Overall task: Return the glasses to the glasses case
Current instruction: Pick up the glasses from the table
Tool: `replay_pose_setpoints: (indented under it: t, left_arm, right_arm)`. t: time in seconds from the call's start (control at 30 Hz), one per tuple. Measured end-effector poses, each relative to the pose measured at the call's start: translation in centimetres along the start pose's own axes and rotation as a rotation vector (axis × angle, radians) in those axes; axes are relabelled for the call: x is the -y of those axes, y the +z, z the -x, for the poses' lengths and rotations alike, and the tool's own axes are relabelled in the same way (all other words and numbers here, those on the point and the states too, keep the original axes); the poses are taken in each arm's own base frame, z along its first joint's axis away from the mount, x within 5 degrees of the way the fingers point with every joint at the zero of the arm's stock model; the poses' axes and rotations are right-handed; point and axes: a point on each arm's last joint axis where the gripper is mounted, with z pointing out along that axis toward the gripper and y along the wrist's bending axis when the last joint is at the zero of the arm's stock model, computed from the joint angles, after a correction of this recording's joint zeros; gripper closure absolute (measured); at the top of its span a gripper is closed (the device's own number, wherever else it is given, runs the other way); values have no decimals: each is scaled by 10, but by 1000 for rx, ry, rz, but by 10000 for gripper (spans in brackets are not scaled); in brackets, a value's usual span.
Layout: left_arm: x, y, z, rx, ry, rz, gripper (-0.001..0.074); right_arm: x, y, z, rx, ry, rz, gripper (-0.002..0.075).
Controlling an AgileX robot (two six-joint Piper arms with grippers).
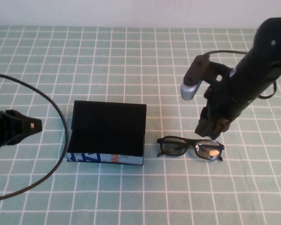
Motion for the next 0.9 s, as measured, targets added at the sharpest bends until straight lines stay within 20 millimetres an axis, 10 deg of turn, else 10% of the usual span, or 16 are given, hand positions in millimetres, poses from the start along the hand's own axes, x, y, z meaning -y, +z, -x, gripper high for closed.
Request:
replay_pose_setpoints:
  t: [0.33,0.9]
  left_arm:
    - [-6,13,-5,-64,-40,-38,733]
    - [-2,13,-7,-94,-40,-78,734]
  right_arm:
    - [2,48,26,-130,-149,-10,440]
    - [18,85,16,-227,-152,7,435]
